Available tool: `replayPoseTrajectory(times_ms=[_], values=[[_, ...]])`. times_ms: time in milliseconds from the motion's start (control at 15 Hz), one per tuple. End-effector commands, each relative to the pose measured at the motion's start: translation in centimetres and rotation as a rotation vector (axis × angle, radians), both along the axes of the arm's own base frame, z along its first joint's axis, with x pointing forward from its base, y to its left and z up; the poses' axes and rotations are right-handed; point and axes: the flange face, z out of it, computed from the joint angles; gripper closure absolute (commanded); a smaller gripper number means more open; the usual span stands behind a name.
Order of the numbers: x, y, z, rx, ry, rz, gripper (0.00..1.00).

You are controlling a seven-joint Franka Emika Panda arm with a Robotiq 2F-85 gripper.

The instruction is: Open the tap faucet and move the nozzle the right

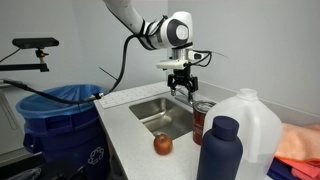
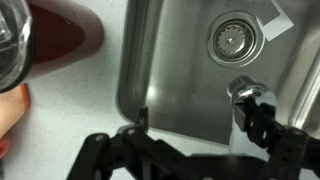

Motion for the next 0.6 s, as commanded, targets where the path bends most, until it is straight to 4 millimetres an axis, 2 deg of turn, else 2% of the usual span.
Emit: replayPoseTrajectory(times_ms=[0, 533], values=[[1.6, -2.8, 0.2, -0.082, -0.03, -0.034, 0.0], [4.8, -5.5, 0.1, -0.218, -0.1, -0.038, 0.0]])
